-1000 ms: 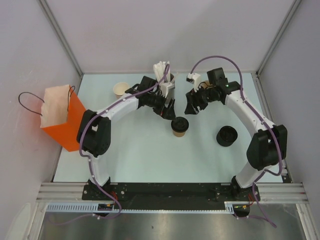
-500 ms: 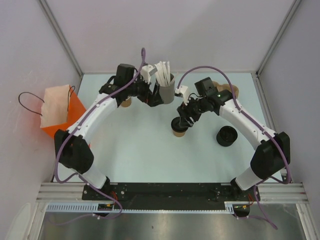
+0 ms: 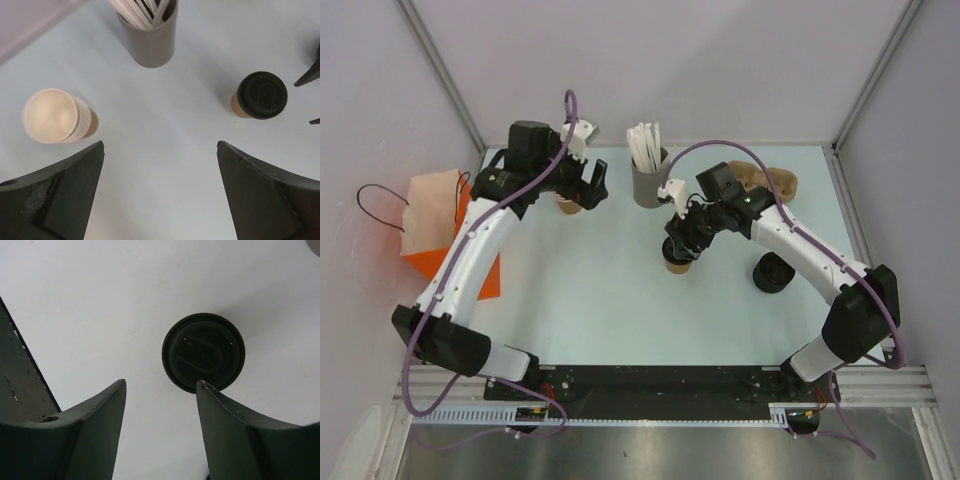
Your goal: Pack the takeout coffee
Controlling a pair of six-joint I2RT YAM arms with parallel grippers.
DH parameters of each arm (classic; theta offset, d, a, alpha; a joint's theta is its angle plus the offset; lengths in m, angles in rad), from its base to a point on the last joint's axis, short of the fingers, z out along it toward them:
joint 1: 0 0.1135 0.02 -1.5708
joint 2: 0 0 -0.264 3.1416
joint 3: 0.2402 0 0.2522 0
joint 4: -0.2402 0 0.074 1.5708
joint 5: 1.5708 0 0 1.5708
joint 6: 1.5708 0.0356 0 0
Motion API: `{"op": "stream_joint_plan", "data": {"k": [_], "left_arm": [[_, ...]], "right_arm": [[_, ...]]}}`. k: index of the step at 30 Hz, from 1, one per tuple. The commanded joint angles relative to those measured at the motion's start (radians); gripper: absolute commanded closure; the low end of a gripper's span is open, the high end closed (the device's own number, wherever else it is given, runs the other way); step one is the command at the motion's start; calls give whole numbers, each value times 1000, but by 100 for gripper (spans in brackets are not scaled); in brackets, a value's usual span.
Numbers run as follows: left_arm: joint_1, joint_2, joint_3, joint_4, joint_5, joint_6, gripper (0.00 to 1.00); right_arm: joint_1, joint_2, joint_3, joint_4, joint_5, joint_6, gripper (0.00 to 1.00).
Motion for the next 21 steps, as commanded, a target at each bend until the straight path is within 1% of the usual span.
{"op": "stream_joint_plan", "data": {"k": [1, 3, 6, 8, 13, 19, 21], "left_arm": [[13, -77, 61, -87, -134, 56, 1], [17, -126, -2, -49, -172, 58, 0], [17, -163, -85, -23, -186, 70, 0], [17, -183, -119, -18, -183, 69, 1], [17, -198, -131, -5, -202, 64, 1], [17, -189, -140, 3, -200, 56, 1], [17, -187, -148, 11, -203, 55, 1]], "right_arm": [[-1, 4, 0, 47, 34, -5, 38], [2, 13, 0, 49, 57, -11, 39], [16, 27, 0, 48, 113, -28, 39], [28, 33, 0, 51, 138, -34, 34], [41, 65, 0, 93, 212, -25, 26], [42, 116, 0, 120, 247, -5, 22], [42, 130, 0, 120, 247, 0, 22]]}}
